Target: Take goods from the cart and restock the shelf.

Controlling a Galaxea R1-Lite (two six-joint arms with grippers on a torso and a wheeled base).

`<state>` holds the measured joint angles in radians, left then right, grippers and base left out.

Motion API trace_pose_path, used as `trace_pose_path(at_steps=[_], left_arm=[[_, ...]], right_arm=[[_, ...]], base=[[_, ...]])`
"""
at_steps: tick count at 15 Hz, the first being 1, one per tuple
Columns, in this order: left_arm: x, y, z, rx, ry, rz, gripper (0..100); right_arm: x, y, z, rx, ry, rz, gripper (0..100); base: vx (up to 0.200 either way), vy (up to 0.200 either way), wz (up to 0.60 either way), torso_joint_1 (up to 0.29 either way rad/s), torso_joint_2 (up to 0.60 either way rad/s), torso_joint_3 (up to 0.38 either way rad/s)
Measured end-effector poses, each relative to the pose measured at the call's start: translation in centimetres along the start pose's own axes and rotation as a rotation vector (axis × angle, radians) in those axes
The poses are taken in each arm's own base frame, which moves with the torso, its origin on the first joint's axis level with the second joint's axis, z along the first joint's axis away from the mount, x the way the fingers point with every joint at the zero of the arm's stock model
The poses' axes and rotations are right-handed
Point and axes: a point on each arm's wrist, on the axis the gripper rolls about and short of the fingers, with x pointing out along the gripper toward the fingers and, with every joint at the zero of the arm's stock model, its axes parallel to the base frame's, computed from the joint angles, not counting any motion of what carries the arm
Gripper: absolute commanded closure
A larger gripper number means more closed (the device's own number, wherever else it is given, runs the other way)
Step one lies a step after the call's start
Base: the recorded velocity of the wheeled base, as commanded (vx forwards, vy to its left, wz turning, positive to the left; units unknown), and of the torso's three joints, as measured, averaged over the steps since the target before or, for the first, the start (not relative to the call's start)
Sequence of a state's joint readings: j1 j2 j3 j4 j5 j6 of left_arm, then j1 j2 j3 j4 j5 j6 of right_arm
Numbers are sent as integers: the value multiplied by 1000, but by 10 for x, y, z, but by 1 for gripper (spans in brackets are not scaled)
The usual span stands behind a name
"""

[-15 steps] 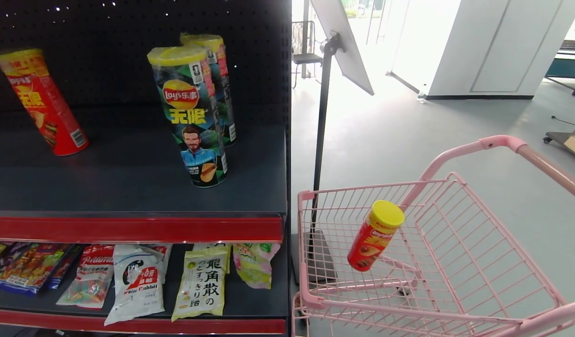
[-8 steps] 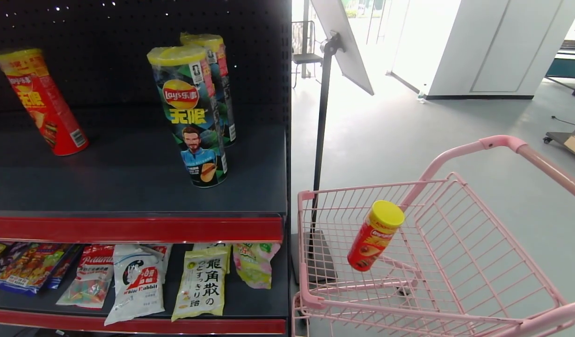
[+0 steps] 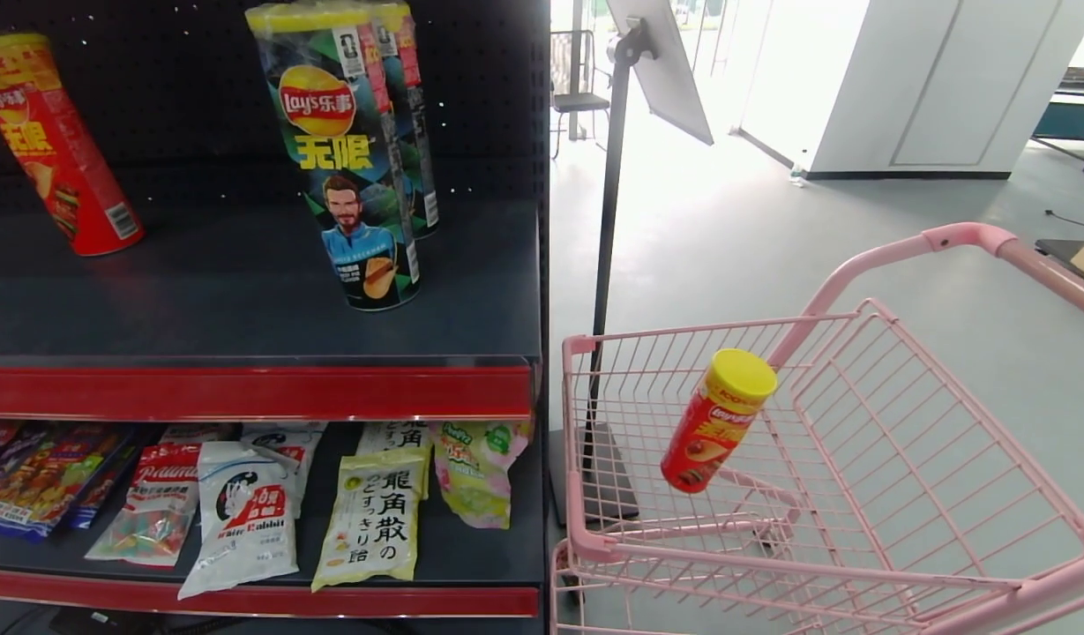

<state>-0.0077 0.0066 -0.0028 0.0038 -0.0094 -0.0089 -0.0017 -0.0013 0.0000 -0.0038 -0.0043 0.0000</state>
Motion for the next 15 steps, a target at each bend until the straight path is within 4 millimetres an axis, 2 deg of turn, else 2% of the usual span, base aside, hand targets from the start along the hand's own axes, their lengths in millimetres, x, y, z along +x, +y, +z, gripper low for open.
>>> trace_pose_path(at_steps=[5, 7, 9, 11, 13, 15], left_arm=[[0, 0, 0, 0, -1, 0, 0], [0, 0, 0, 0, -1, 0, 0], [0, 0, 0, -1, -1, 0, 0], [0, 0, 0, -1, -1, 0, 0], [0, 0, 0, -1, -1, 0, 0], [0, 0, 0, -1, -1, 0, 0]], right_arm=[[0, 0, 0, -9, -1, 3, 0], [-2, 1, 10, -33, -44, 40, 0], [-8, 2, 43, -43, -111, 71, 0], [-5, 2, 91, -46, -131, 115, 0], [21, 3, 130, -34, -91, 195, 0], [56, 8, 149, -14, -2, 315, 0]], base=[[0, 0, 0, -17, 58, 41], [0, 0, 0, 0, 0, 0], [0, 0, 0, 0, 0, 0], [0, 0, 0, 0, 0, 0], [0, 0, 0, 0, 0, 0], [0, 0, 0, 0, 0, 0]])
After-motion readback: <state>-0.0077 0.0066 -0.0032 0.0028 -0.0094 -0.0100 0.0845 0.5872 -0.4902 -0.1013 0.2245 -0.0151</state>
